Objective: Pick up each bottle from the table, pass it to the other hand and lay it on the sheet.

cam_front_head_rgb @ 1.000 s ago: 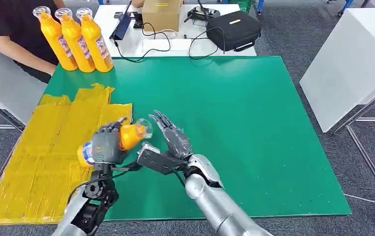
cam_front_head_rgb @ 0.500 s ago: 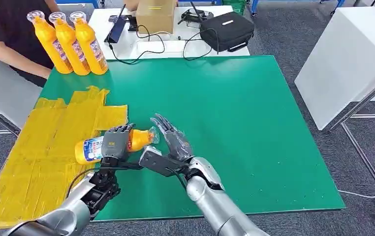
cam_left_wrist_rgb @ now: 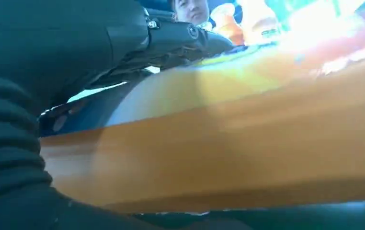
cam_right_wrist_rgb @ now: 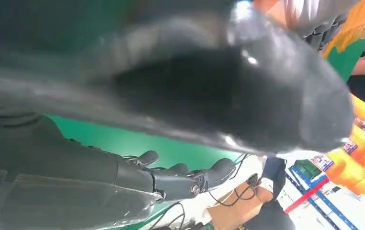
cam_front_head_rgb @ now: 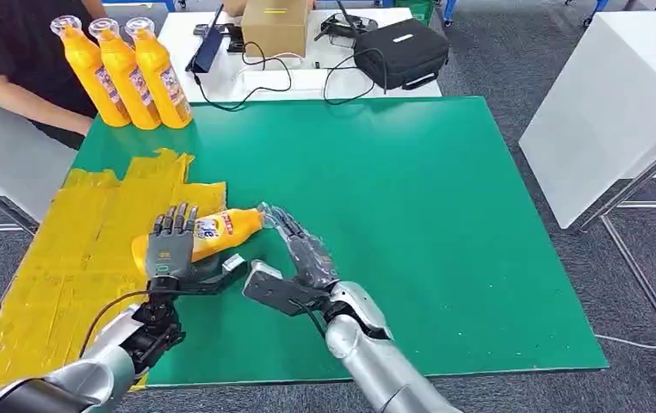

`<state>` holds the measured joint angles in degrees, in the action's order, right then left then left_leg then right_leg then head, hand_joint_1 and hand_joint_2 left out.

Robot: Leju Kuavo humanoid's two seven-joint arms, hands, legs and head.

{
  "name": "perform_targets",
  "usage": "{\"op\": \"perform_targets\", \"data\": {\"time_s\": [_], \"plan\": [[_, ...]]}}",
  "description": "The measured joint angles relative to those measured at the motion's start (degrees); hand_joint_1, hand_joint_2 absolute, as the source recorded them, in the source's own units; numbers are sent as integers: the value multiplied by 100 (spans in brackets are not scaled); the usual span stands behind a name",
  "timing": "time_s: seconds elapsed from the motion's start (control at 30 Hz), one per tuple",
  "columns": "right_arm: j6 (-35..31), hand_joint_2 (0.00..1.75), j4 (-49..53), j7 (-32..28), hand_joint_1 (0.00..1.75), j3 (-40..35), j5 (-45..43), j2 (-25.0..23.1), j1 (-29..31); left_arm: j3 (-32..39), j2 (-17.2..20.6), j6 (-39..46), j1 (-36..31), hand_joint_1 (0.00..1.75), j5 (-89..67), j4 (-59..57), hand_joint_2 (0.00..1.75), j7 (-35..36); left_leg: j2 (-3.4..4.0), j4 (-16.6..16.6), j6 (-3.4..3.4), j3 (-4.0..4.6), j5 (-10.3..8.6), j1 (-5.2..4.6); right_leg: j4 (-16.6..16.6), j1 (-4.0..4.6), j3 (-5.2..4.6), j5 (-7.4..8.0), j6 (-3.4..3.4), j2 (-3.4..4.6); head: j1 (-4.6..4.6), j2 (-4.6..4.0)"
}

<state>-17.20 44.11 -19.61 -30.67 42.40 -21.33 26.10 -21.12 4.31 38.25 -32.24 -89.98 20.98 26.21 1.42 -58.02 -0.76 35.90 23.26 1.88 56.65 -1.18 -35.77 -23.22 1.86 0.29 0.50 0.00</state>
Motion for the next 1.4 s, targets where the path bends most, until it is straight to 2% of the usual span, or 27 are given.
{"op": "perform_targets", "data": {"time_s": [0.17,0.23,0.3,0.33,0.4,0.43,0.47,0.5,0.57,0.63,0.7,0.77,0.83,0.9,1.17,1.4], "plan": [[2,0,-2,-20,0,31,22,2,-8,-284,136,2,83,0,0,282,0,394,-1,0,3,9,-2,0,0,1,-9,1,1,-2,0,0],[-11,0,-2,-42,0,44,-31,2,-9,-358,302,2,300,0,0,836,0,533,2,0,3,11,-2,1,1,2,-15,1,1,-1,-2,0],[-112,0,-2,-149,0,48,-180,7,-27,-270,367,9,732,0,254,1981,0,51,6,-5,3,10,-2,-3,-2,-1,-36,1,1,0,4,0],[-274,0,40,-335,0,88,-335,13,-93,-25,165,15,983,0,728,2726,0,-571,6,-10,5,16,-3,-12,-5,-7,-47,0,2,0,22,0],[-516,0,241,-696,0,201,-558,37,-262,666,-340,17,1265,0,2135,3687,0,-2227,-39,-7,24,49,-15,-17,-2,-16,-33,-15,21,-53,9,0],[-579,0,473,-930,0,299,-636,28,-402,1475,-760,15,1595,0,3811,4376,0,-4657,-25,-4,19,52,2,-17,-5,-17,-32,-7,22,-35,-39,0],[-614,0,639,-1043,0,352,-684,28,-525,1789,-859,2,1749,0,4604,4663,0,-5850,23,-4,8,36,18,-21,-10,-20,-34,-4,24,3,-33,0],[-651,0,895,-1162,0,450,-743,46,-683,2074,-952,-111,1936,0,5443,5029,0,-6725,56,-4,35,13,38,-33,-17,-32,-35,-5,24,35,-22,0],[-684,0,1297,-1323,0,636,-835,98,-952,2223,-1115,-363,2255,0,6516,5577,0,-6660,40,-5,37,15,36,-33,-20,-33,-33,-14,27,30,4,0],[-693,0,1618,-1388,0,763,-861,125,-1112,2188,-1279,-586,2469,0,6752,5994,0,-6594,-11,-5,46,37,25,-28,-20,-24,-31,-30,41,-33,-4,0],[-714,0,1831,-1425,0,815,-861,129,-1215,2190,-1396,-1027,2561,0,7026,6233,0,-6581,-32,-4,47,42,23,-28,-19,-24,-25,-30,41,-40,-2,0],[-820,0,2171,-1517,0,883,-877,133,-1456,2186,-1522,-2064,2654,0,7667,6418,0,-6548,-34,-4,48,40,23,-29,-20,-26,-22,-29,41,-40,0,0],[-1031,0,2702,-1646,0,996,-1062,142,-1850,2079,-1670,-3564,2768,0,8333,6444,0,-6456,-55,-4,48,43,23,-32,-20,-32,-19,-30,42,-56,-4,0],[-1056,0,3057,-1698,0,1082,-1141,149,-2087,1924,-1764,-4098,2844,0,8434,6378,0,-6507,-59,-4,49,48,24,-36,-20,-36,-19,-27,45,-56,-4,0],[-1010,0,3574,-1818,0,1285,-1582,151,-2350,1655,-1928,-4555,2841,0,8575,5996,0,-6395,-59,-4,51,43,23,-37,-21,-36,-20,-27,45,-55,-2,0],[-741,0,3560,-1928,0,1375,-1694,138,-2366,1412,-2042,-4365,2805,0,8002,5558,0,-6531,-58,-4,52,45,21,-37,-20,-37,-17,-25,45,-55,-2,0]]}}
